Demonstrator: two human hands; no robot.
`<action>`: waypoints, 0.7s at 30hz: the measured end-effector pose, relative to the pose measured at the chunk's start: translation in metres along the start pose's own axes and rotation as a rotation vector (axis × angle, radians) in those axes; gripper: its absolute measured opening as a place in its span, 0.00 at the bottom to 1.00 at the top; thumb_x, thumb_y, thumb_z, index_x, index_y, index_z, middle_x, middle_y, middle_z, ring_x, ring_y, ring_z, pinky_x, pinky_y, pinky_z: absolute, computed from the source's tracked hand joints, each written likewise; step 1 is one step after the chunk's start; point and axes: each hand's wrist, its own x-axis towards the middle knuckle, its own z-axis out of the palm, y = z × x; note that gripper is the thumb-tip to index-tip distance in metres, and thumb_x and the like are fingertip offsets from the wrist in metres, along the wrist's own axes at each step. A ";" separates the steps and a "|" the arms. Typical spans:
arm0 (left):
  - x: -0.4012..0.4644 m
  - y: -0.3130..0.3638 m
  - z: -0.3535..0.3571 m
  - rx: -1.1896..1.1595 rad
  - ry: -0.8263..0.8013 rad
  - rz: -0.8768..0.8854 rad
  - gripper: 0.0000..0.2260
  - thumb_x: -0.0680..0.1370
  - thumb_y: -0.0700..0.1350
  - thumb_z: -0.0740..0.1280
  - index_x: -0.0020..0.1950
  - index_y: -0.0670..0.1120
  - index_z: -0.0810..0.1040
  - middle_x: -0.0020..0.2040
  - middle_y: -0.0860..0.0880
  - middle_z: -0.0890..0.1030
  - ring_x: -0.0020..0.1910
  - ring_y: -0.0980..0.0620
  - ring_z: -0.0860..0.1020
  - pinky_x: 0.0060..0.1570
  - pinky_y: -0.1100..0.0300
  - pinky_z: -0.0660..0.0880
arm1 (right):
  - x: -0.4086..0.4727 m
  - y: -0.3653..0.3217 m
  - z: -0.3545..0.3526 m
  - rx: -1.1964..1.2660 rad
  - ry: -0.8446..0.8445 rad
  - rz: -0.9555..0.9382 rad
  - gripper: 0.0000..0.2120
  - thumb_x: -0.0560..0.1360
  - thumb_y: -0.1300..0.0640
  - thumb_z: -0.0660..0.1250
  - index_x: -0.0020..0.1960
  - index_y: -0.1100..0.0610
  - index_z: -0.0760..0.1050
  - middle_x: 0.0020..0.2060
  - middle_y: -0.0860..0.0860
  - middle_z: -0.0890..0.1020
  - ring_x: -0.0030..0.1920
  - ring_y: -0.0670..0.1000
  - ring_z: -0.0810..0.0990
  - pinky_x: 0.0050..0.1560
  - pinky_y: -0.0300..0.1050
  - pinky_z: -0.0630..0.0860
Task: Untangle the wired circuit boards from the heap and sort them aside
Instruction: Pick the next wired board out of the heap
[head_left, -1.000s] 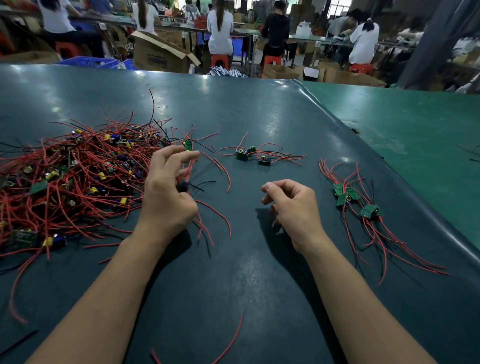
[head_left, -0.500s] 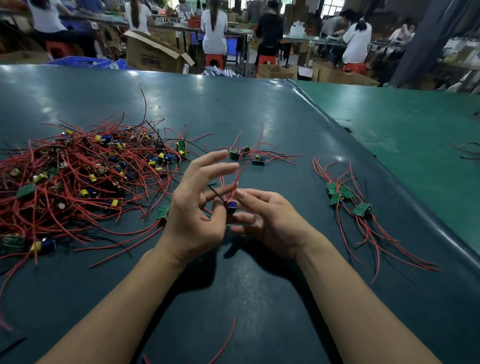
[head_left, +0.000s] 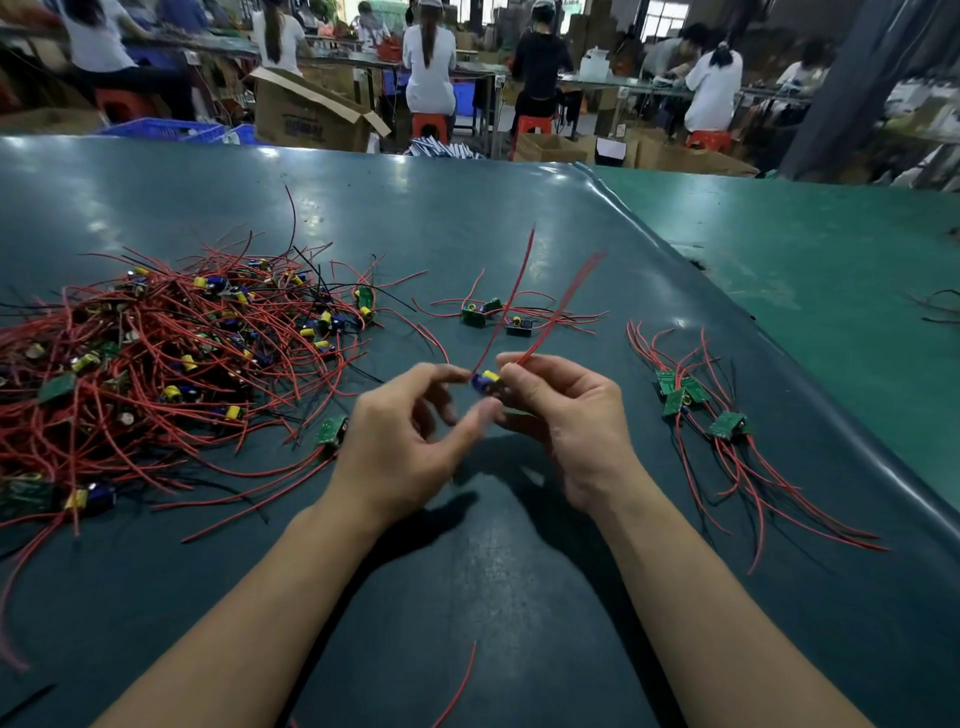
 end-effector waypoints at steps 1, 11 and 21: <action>-0.001 0.001 0.002 -0.025 -0.052 -0.061 0.17 0.72 0.58 0.73 0.53 0.49 0.80 0.34 0.50 0.80 0.29 0.49 0.77 0.31 0.57 0.76 | -0.001 0.001 0.001 -0.052 -0.015 -0.027 0.06 0.73 0.68 0.69 0.45 0.59 0.83 0.36 0.53 0.85 0.37 0.48 0.84 0.36 0.39 0.80; 0.007 0.000 0.001 -0.539 0.054 -0.312 0.07 0.71 0.33 0.74 0.47 0.37 0.81 0.36 0.48 0.85 0.34 0.53 0.83 0.39 0.65 0.78 | 0.001 0.005 0.005 -0.021 0.173 0.005 0.06 0.75 0.62 0.71 0.39 0.59 0.82 0.33 0.53 0.84 0.36 0.48 0.84 0.32 0.39 0.78; 0.009 0.001 0.002 -0.570 0.114 -0.326 0.06 0.71 0.32 0.74 0.47 0.36 0.81 0.36 0.47 0.85 0.34 0.52 0.82 0.39 0.64 0.79 | 0.019 -0.012 -0.031 0.303 0.553 0.044 0.05 0.75 0.63 0.71 0.40 0.58 0.78 0.28 0.49 0.82 0.29 0.45 0.81 0.26 0.34 0.72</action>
